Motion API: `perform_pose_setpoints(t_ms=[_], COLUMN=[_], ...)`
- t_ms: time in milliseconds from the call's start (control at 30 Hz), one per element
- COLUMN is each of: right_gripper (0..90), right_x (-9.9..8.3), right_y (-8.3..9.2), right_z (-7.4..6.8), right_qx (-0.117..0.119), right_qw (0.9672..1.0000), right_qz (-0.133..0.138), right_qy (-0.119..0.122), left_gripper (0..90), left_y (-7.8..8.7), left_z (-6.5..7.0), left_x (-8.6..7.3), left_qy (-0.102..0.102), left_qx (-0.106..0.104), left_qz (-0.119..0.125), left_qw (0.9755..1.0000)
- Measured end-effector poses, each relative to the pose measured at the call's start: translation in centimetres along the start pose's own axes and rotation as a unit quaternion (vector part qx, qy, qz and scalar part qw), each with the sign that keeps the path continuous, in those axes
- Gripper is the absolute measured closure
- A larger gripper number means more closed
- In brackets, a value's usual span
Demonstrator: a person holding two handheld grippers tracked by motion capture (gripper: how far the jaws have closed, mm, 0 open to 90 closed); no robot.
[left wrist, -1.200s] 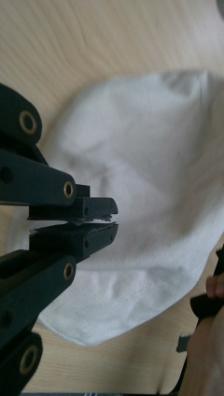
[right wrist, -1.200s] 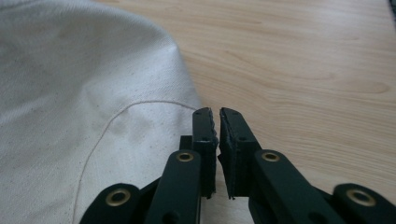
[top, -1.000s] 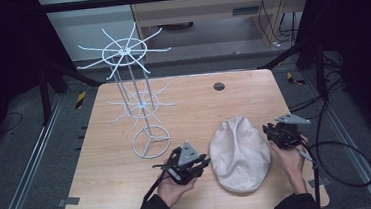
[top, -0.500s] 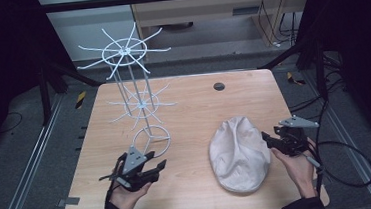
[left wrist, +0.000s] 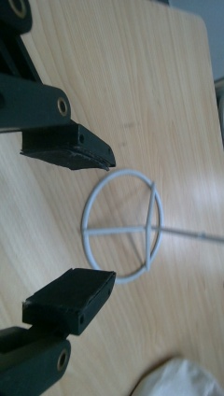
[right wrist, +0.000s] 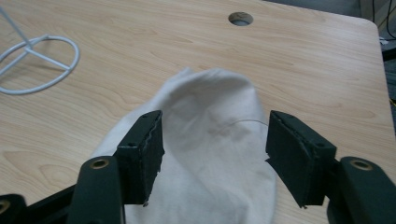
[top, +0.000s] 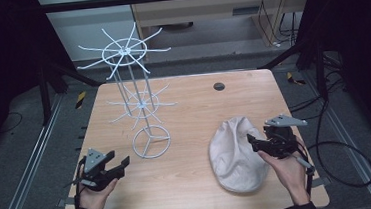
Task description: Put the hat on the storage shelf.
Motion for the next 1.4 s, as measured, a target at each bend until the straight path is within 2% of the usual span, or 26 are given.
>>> perform_pose_setpoints(t_ms=[133, 200, 333, 400, 567, 867, 1067, 1233, 1400], right_gripper=[34.7, 34.7, 36.0, 37.2, 41.3, 49.3, 62.2, 80.5, 86.7], right_x=[0.3, 0.3, 0.2, 0.1, -0.3, -1.4, -1.7, -2.0, -2.0], right_y=[-0.7, -1.2, -2.1, -2.6, -4.4, -6.6, -7.2, -7.3, -6.8], right_z=[-1.7, -2.4, -3.4, -3.8, -4.3, -4.1, -4.2, -4.0, -3.6], right_qx=[0.009, 0.011, 0.011, 0.011, -0.006, -0.024, -0.032, -0.042, -0.051], right_qw=[0.9998, 0.9997, 0.9993, 0.9989, 0.9979, 0.9951, 0.9932, 0.9917, 0.9911], right_qz=[-0.015, -0.022, -0.035, -0.043, -0.063, -0.095, -0.112, -0.120, -0.121], right_qy=[0.001, 0.010, 0.011, 0.012, 0.012, 0.009, 0.008, 0.019, 0.021], left_gripper=[36.9, 36.2, 35.7, 35.5, 35.7, 36.5, 37.3, 37.8, 38.3], left_y=[-0.2, -0.2, -0.1, 0.0, -0.1, -0.4, -0.5, -0.6, -0.6], left_z=[-1.7, -2.3, -3.6, -4.0, -4.0, -4.1, -4.1, -4.2, -4.2], left_x=[-0.9, -1.3, -1.8, -1.9, -2.1, -2.5, -2.6, -2.7, -2.7], left_qy=[0.009, 0.020, 0.036, 0.042, 0.033, 0.034, 0.035, 0.038, 0.040], left_qx=[0.023, 0.028, 0.043, 0.044, 0.051, 0.053, 0.050, 0.049, 0.048], left_qz=[-0.012, -0.015, -0.014, -0.016, -0.021, -0.032, -0.036, -0.037, -0.038], left_qw=[0.9996, 0.9993, 0.9983, 0.9980, 0.9979, 0.9975, 0.9975, 0.9974, 0.9973])
Point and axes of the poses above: each handheld gripper's, and its own axes: y roughly backward along the jaws, x roughly out of its top, z roughly to its right, the point moved 6 cm from there along -y, roughly forward along the jaws, and after that the axes turned 4 degrees about -y, right-handed, at the moved point
